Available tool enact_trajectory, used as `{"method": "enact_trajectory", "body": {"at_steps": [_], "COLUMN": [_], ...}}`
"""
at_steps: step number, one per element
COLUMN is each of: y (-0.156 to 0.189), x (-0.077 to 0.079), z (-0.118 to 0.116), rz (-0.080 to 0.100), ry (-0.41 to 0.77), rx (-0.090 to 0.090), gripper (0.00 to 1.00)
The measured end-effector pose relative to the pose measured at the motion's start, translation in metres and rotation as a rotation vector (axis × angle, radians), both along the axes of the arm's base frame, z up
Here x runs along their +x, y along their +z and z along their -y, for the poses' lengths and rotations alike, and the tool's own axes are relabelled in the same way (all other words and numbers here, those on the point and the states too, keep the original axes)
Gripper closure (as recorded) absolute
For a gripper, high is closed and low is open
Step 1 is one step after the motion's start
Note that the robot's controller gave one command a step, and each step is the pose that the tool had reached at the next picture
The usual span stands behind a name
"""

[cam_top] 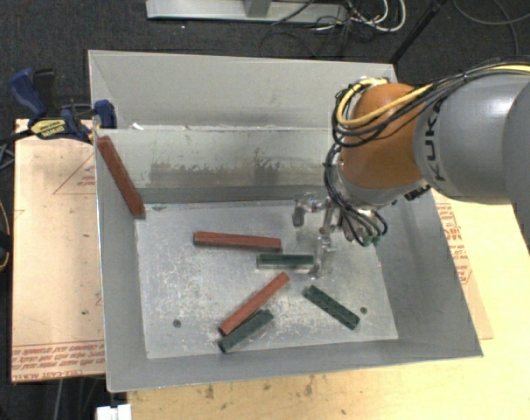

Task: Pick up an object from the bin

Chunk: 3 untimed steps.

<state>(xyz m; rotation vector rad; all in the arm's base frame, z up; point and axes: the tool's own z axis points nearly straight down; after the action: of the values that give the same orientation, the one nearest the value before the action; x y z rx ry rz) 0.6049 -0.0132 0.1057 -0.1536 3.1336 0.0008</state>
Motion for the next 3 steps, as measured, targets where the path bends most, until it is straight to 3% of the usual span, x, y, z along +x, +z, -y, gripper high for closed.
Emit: {"method": "enact_trajectory", "body": {"at_steps": [1, 2, 3], "y": [-0.014, -0.014, -0.014], "x": [0.0088, 0.0088, 0.0088], "z": [-0.0302, -0.0302, -0.0302], "rz": [-0.002, -0.002, -0.002], "ry": [0.108, 0.108, 0.108], "rx": [0.0, 0.0, 0.0], "gripper": [1.0, 0.0, 0.0]}}
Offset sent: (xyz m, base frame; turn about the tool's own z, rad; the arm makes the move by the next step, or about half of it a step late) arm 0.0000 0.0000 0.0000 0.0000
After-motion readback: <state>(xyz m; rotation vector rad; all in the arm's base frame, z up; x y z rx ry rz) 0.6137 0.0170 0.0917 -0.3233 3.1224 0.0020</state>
